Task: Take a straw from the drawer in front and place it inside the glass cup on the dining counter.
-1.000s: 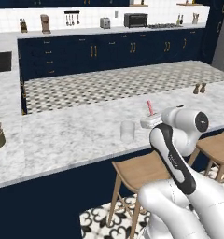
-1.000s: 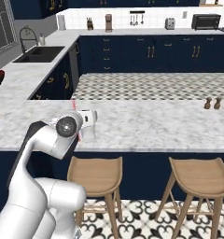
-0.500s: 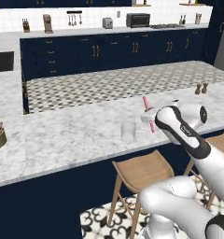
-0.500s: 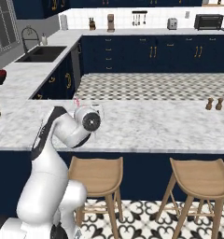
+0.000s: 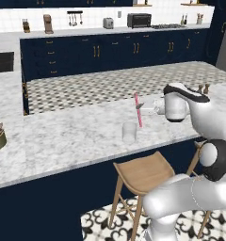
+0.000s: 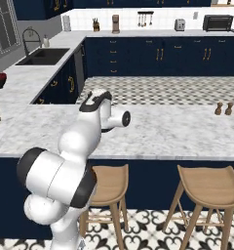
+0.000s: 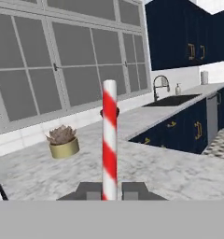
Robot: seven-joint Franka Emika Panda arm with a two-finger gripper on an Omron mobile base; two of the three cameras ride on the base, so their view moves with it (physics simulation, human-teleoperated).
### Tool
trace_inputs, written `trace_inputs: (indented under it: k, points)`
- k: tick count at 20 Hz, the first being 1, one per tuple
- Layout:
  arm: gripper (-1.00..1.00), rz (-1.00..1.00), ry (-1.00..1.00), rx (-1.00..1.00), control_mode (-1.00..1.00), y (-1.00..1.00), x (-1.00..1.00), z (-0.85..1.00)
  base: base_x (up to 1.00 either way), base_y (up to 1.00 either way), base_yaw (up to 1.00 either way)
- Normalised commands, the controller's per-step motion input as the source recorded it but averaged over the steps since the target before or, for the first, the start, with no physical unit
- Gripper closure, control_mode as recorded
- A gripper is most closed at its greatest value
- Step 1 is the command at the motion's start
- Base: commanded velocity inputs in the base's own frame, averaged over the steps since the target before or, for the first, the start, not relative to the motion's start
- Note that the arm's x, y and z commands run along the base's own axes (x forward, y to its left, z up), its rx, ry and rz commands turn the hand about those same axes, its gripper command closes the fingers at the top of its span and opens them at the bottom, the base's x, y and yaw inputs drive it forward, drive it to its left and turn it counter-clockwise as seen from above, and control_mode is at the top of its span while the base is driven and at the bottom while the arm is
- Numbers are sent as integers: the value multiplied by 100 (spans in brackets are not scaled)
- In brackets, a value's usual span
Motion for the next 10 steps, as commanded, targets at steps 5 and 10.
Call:
trace_inputs:
  k: [5, 10]
  points:
    - [100, 19, 20, 9, -100, 2, 93, -32, 0, 0, 0]
    - [100, 2, 7, 2, -100, 16, 26, -56, 0, 0, 0]
